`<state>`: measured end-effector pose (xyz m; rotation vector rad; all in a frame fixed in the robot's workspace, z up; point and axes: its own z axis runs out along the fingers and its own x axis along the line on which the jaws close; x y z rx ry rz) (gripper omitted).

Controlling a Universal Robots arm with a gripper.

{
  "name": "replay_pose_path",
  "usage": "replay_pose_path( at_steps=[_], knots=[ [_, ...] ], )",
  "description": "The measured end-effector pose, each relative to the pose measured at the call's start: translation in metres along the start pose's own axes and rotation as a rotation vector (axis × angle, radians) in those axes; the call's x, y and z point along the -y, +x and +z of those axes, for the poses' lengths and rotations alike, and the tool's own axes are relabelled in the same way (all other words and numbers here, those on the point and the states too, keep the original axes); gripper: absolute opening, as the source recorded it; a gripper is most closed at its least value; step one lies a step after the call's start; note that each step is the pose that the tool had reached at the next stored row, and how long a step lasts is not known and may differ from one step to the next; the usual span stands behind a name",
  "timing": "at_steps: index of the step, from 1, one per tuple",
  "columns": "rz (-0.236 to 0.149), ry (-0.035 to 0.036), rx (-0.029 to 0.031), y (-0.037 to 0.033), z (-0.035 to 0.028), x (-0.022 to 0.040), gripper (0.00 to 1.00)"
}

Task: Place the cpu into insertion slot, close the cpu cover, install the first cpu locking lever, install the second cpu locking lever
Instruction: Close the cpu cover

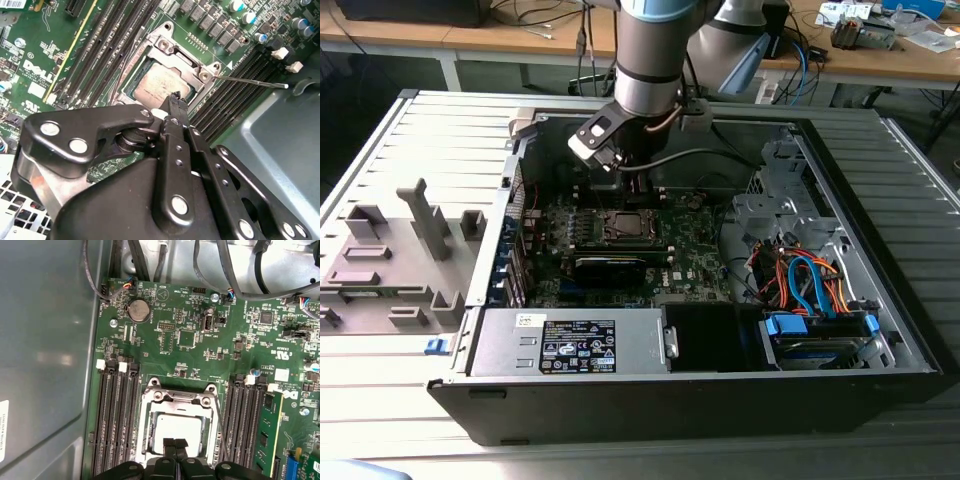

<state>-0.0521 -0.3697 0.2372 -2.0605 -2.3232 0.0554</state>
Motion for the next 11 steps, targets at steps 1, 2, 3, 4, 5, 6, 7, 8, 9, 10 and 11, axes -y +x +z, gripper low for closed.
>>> replay_pose_path(
  at_steps=[1,2,3,4,5,6,7,8,9,10,11],
  knots=[
    [0.0,-0.0002,-0.0015,0.0,-0.0001,0.0,0.11],
    [0.0,-0.0004,-0.0036,0.0,-0.0006,0.0,0.11],
    [0.0,-0.0006,-0.0055,0.0,-0.0009,0.0,0.11],
    [0.0,-0.0007,-0.0061,0.0,-0.0015,0.0001,0.11],
    [0.0,-0.0008,-0.0072,0.0,-0.0026,0.0001,0.11],
    [0.0,-0.001,-0.008,0.0,-0.0035,0.0001,0.11],
    [0.0,-0.0011,-0.0095,0.0,-0.005,0.0002,0.11],
    [-0.001,-0.0013,-0.0114,0.0,-0.0072,0.0004,0.11],
    [-0.001,-0.0015,-0.0122,0.0,-0.0082,0.0004,0.11],
    [-0.001,-0.0016,-0.0129,0.0,-0.0095,0.0005,0.11],
    [-0.001,-0.0017,-0.0142,0.0,-0.0115,0.0005,0.11]
  ],
)
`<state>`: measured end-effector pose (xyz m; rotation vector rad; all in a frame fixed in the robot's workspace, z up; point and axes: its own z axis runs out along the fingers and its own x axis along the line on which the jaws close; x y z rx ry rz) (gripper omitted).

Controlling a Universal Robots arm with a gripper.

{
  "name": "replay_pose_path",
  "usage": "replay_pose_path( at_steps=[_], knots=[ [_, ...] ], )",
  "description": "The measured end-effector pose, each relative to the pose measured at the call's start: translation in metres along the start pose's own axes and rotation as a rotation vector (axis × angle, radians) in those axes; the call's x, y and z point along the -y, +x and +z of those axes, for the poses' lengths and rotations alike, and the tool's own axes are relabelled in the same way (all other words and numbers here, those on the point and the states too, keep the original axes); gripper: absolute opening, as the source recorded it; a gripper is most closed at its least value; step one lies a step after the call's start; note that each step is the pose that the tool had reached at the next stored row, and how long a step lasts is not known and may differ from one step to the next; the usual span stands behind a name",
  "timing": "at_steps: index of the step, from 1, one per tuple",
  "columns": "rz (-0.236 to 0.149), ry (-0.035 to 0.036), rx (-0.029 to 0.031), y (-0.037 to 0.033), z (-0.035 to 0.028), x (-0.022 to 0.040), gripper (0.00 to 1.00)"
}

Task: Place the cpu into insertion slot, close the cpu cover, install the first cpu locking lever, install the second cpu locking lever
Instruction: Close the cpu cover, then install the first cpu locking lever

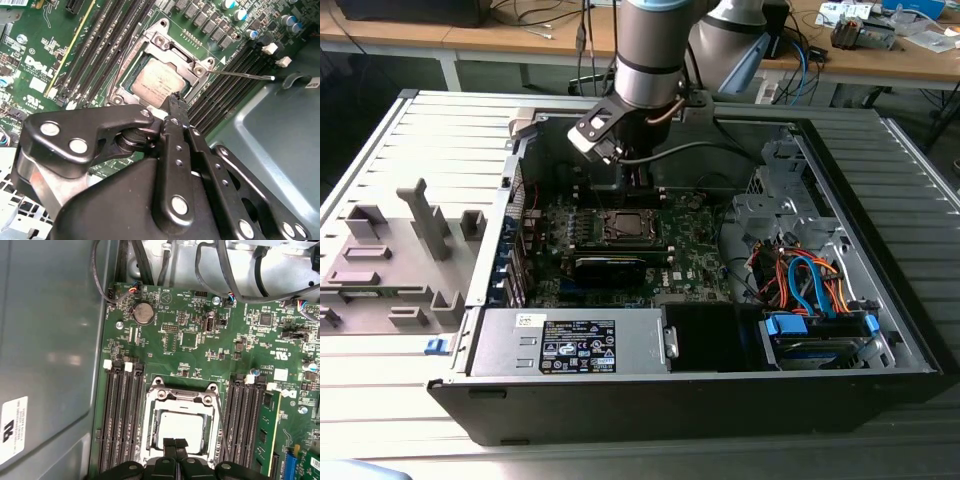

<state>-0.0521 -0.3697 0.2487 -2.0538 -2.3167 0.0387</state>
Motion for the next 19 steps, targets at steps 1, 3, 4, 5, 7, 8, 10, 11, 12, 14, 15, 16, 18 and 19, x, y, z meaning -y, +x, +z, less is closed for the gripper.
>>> replay_pose_path(
  at_steps=[1,3,4,5,7,8,10,11,12,14,15,16,18,19],
  knots=[
    [0.0,-0.0002,-0.0009,0.0,-0.0015,0.0001,0.11],
    [0.0,-0.0004,-0.0019,0.0001,-0.0026,0.0001,0.11],
    [0.0,-0.0005,-0.0021,0.0001,-0.0026,0.0001,0.11],
    [0.0,-0.0003,-0.0017,0.0001,-0.0028,0.0001,0.11],
    [0.0,-0.0003,-0.0017,0.0001,-0.0028,0.0002,0.11],
    [0.0,-0.0003,-0.0017,0.0001,-0.0028,0.0001,0.11],
    [0.0,-0.0002,-0.0017,0.0001,-0.0029,0.0002,0.11],
    [0.0,-0.0002,-0.0017,0.0001,-0.0029,0.0002,0.11],
    [0.0,-0.0003,-0.0018,0.0001,-0.0029,0.0001,0.11],
    [0.0,-0.0003,-0.0017,0.0001,-0.0029,0.0002,0.11],
    [-0.002,-0.0002,-0.0017,0.0001,-0.0029,0.0002,0.11],
    [-0.01,0.0,-0.0011,0.0,-0.003,0.0002,0.11],
    [-0.023,0.0001,-0.0012,0.0,-0.003,0.0002,0.11],
    [-0.027,0.0002,-0.0011,0.0,-0.003,0.0002,0.11]
  ],
)
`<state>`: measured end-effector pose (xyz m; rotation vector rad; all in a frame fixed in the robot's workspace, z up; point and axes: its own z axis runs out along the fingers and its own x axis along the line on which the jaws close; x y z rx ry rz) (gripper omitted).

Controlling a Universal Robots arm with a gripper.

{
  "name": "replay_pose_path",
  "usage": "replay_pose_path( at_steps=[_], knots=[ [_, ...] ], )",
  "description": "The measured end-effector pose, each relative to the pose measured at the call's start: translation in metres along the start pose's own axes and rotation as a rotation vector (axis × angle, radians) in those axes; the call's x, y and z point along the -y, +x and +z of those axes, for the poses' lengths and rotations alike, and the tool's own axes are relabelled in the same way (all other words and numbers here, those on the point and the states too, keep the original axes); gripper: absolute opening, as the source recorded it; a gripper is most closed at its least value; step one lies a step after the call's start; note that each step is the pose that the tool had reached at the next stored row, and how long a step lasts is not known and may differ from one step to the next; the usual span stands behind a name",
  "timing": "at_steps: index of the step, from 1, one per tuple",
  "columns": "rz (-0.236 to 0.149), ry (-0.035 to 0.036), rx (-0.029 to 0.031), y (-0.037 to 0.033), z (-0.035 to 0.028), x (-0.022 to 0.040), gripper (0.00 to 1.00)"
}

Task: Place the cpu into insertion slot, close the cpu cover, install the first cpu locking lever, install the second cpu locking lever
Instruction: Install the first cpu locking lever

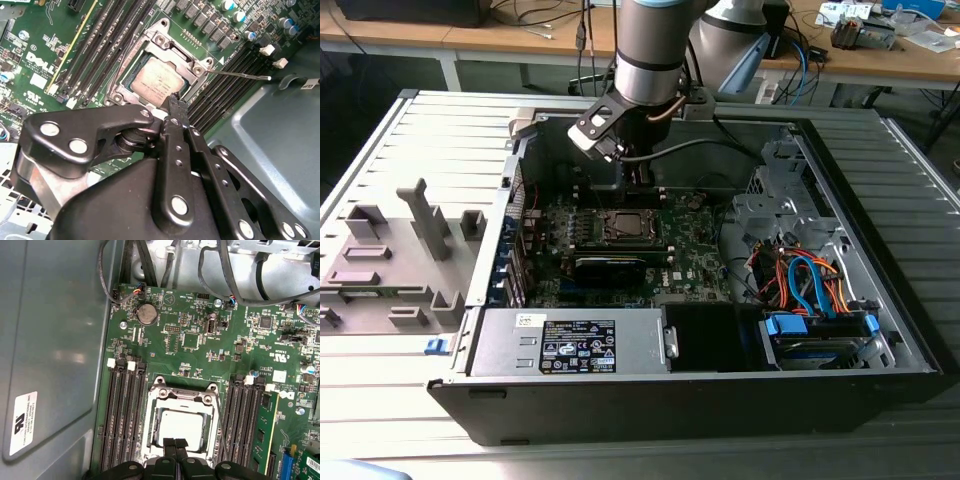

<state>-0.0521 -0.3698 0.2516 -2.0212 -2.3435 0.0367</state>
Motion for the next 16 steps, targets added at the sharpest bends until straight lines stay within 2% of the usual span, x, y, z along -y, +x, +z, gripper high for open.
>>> replay_pose_path(
  at_steps=[6,16],
  knots=[
    [-0.021,0.0,-0.002,-0.0007,0.0,0.0001,0.11],
    [-0.058,0.0006,-0.0012,-0.001,0.0,0.0002,0.11]
  ],
)
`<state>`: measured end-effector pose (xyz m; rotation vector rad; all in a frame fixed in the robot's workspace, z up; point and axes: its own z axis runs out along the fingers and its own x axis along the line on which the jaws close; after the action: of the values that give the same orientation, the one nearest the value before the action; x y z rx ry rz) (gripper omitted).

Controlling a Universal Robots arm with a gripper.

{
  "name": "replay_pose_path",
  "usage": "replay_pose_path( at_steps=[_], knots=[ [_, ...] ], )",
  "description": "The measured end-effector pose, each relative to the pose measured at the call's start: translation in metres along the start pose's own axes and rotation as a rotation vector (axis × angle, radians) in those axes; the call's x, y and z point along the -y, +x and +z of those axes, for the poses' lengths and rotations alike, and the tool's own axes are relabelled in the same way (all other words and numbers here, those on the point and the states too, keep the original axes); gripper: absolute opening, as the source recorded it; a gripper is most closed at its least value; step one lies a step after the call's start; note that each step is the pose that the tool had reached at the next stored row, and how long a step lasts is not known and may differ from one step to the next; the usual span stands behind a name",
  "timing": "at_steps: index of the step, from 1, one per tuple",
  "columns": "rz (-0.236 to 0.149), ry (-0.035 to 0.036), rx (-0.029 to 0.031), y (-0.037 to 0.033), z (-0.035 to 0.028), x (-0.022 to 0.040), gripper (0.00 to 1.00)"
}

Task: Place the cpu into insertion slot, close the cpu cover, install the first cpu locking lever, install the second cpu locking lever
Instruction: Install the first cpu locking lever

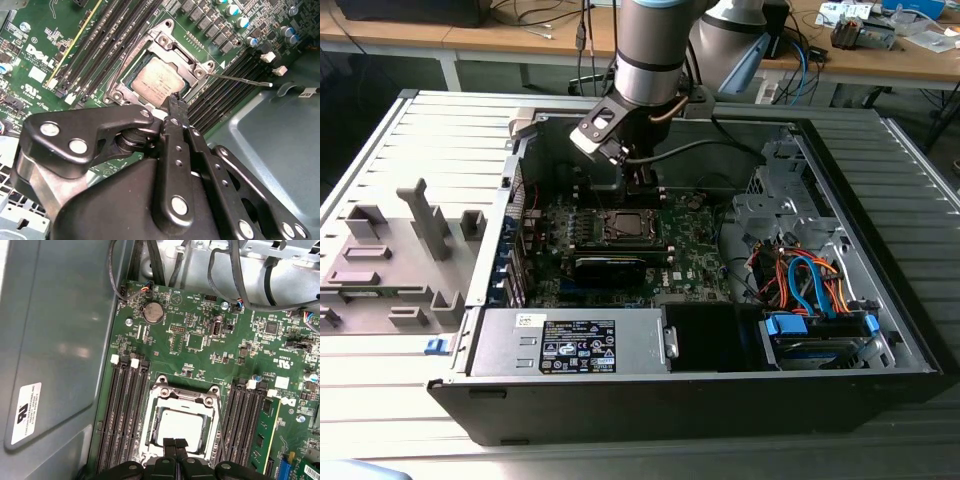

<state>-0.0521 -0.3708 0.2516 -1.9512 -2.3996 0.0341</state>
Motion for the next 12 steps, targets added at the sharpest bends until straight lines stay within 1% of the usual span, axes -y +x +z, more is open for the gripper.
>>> replay_pose_path(
  at_steps=[12],
  knots=[
    [-0.032,0.0007,0.001,-0.0002,0.0,0.0,0.11]
  ],
)
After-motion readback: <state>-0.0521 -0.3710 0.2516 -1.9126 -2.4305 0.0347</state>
